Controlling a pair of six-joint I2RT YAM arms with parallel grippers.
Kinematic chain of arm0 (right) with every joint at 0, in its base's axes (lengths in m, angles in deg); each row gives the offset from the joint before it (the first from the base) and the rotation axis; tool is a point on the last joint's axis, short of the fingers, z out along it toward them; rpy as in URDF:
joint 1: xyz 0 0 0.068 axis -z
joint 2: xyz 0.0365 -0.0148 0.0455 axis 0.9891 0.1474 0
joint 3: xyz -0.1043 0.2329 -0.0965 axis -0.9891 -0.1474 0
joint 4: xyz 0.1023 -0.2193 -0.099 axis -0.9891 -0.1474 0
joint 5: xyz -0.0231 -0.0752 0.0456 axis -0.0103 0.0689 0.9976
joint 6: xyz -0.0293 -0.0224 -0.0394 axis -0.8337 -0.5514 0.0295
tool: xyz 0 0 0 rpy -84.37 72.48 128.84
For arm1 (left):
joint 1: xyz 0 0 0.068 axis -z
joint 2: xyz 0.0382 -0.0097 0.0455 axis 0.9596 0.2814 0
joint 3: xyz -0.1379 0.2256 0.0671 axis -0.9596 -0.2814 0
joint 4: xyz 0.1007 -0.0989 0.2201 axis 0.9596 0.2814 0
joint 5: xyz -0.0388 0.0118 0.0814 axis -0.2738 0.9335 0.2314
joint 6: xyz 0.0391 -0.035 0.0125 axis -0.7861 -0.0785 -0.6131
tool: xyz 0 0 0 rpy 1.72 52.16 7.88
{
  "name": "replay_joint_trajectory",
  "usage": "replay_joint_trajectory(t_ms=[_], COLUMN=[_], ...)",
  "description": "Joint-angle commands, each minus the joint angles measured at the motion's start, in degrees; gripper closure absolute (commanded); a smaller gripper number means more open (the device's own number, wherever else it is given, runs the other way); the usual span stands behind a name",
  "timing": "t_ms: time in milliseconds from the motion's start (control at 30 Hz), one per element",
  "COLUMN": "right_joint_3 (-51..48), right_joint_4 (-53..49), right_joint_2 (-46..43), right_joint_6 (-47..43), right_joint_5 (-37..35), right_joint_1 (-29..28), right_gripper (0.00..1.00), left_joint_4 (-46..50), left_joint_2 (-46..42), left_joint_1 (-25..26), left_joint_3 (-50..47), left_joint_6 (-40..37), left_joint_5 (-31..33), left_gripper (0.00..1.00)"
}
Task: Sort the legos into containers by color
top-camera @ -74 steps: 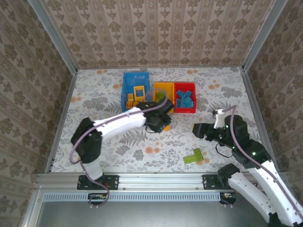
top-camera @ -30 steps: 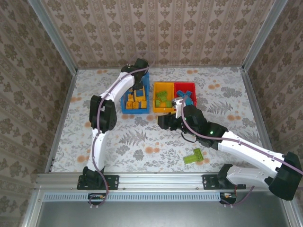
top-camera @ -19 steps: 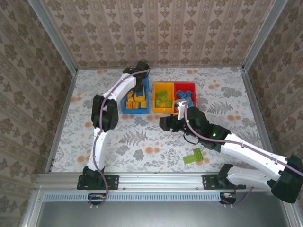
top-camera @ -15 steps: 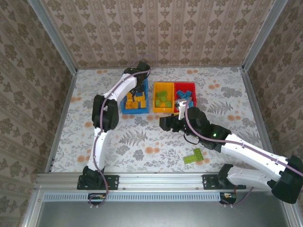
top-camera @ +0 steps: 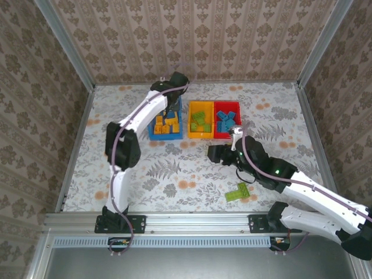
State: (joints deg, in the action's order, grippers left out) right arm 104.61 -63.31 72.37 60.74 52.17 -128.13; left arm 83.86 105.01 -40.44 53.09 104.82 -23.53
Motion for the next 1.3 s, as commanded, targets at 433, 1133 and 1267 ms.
replay_joint_trajectory(t_ms=[433,1133,1267], right_joint_3=[-8.35,-16.39,-15.90], right_joint_4=[-29.39,-17.20,-17.20], right_joint_2=[2.75,12.10,14.12], right_joint_6=[15.49,7.87,8.03], right_joint_5=[-1.52,8.00,8.63], right_joint_1=[1.81,9.52,9.52], right_gripper=[0.21,0.30,0.37], left_joint_4=[-19.55,-34.69,-34.51], left_joint_2=[-41.03,-47.06,-46.38], left_joint_1=[29.35,43.96,43.96], left_joint_3=[-43.28,-60.22,-59.07], left_joint_6=[5.46,13.92,13.56], left_joint_5=[-12.26,-17.92,-17.94], left_gripper=[0.33,0.32,0.32])
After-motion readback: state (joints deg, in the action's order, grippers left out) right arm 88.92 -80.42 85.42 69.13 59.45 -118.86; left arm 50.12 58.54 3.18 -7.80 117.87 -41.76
